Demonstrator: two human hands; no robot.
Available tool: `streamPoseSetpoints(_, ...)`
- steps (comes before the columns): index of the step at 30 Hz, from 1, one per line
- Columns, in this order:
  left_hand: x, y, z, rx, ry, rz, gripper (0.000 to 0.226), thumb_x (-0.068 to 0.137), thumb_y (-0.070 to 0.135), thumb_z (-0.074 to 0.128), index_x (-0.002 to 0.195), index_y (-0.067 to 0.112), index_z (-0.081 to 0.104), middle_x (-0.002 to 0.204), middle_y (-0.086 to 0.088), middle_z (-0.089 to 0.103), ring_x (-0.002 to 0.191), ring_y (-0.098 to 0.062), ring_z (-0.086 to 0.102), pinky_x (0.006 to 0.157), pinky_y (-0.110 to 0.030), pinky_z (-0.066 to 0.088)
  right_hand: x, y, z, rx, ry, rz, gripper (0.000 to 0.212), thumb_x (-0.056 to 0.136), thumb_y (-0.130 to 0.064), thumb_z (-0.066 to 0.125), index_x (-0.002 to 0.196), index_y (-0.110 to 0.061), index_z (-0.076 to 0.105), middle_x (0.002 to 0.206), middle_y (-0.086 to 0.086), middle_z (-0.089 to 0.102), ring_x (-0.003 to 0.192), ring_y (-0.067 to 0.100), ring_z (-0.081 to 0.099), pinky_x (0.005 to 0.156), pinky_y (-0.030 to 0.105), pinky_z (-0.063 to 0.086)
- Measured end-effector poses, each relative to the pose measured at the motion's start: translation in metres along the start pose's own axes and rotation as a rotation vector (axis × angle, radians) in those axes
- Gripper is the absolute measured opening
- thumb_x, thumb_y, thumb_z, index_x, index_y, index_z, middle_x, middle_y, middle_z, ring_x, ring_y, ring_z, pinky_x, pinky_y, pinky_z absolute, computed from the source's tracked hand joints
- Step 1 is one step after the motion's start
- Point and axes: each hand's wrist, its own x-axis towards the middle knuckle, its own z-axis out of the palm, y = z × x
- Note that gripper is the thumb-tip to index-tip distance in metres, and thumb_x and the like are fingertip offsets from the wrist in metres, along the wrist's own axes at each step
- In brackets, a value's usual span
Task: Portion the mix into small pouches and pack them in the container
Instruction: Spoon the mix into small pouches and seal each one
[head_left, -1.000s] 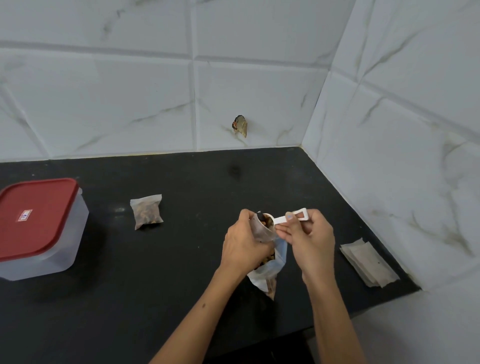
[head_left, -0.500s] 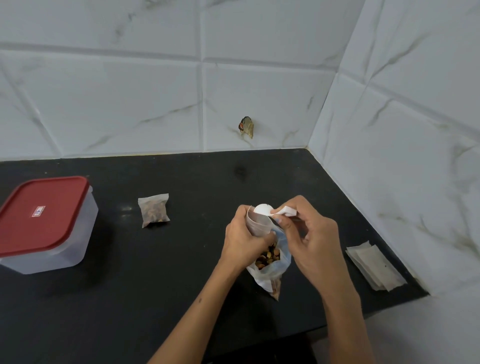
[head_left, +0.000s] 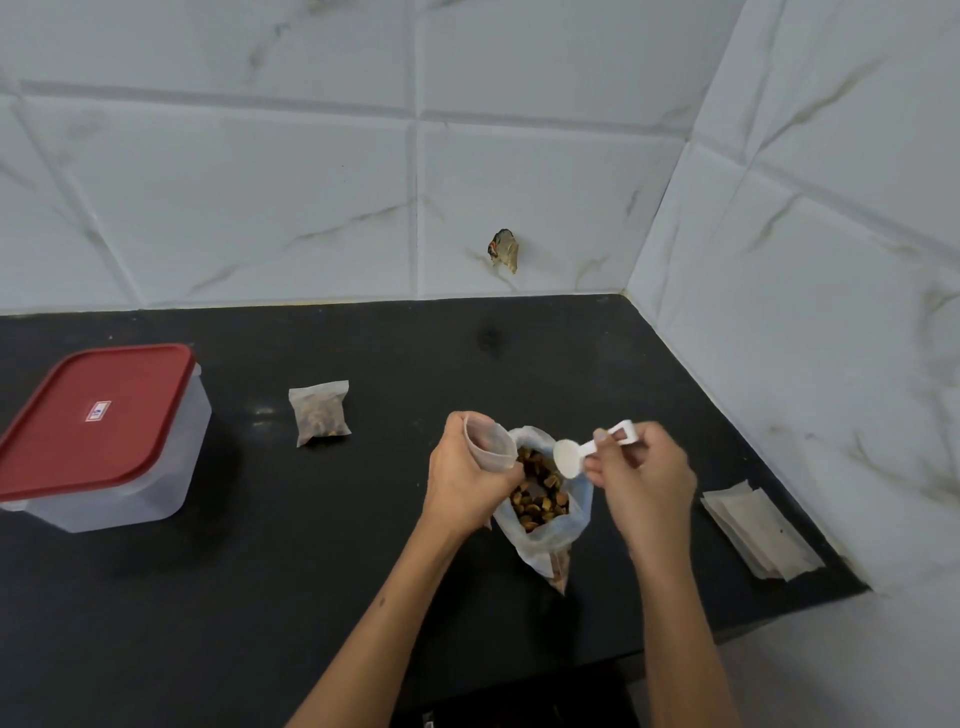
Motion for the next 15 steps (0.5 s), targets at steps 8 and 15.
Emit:
streamPoseSetpoints(8,-0.001,-0.028,-0.005,0.019,-0.037,-0.090,0.032,0.072,0.018,0.076,0.097,0.020,0.057,0.094,0.009,0.062,0.089,-0.004,0.060,0.068,-0.016,0.046,0.007,0.043,0.034,-0.357,-0.096,-0.128,0.013,0.093,-0.015,0.059,0.082,-0.012,0.052,0.073,-0.005,0.056,0.076,0.017,0.060,0.066,0.032,0.052)
streamPoseSetpoints(15,-0.003,-0.039,0.001,-0.180,-0.150,-0.279,0.030,0.073,0.005,0.071,0.098,0.015,0.058,0.095,-0.003,0.066,0.088,-0.016,0.066,0.075,-0.032,0.057,0.005,0.048,0.043,-0.361,-0.327,-0.191,0.020,0.093,-0.015,0.057,0.081,-0.027,0.048,0.090,-0.003,0.060,0.085,0.011,0.057,0.063,0.011,0.037)
